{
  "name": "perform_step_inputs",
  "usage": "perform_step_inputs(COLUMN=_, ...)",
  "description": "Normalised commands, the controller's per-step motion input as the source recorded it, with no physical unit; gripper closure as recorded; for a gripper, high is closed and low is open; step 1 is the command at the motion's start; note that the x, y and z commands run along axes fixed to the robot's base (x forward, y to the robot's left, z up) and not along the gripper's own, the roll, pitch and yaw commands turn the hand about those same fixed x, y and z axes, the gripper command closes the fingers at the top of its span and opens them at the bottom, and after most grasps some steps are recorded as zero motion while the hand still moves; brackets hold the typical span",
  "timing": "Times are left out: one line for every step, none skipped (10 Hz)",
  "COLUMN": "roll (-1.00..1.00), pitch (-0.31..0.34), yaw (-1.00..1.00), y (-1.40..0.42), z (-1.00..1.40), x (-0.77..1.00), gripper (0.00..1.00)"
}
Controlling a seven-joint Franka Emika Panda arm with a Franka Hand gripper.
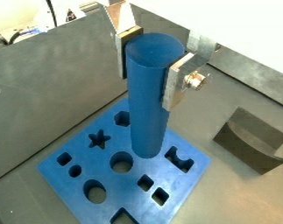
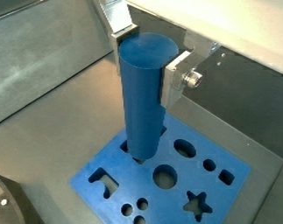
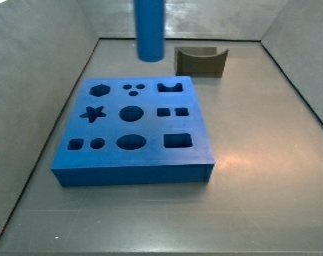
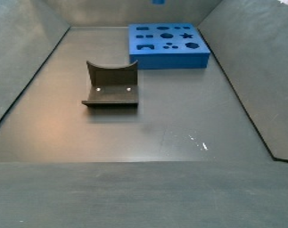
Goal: Insert the round object.
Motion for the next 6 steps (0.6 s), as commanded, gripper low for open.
perform_step_inputs(roll=-0.03, pitch=-0.314, yaw=0.19, y=0.0, z=-0.58, x=-0.48, gripper=1.0)
perform_step_inputs(roll=-0.01, pitch=-0.25, yaw=0.22, y=-0.06, z=-0.69, x=-0.29, gripper=1.0)
perform_step_inputs(roll=0.0, pitch=-0.169, yaw=0.19, y=-0.19, z=-0.86, x=0.0, gripper=1.0)
perform_step_inputs(roll=0.0, pitch=-0.13, yaw=0.15, y=-0.15, z=-0.88, x=0.0, gripper=1.0)
perform_step_inputs(roll=0.0, pitch=-0.064, yaw=0.13, y=-0.17, z=-0.68, x=-0.06, gripper=1.0)
perform_step_inputs(roll=-0.13, pitch=-0.007, yaw=0.08, y=0.0, z=-0.33, x=-0.09, gripper=1.0)
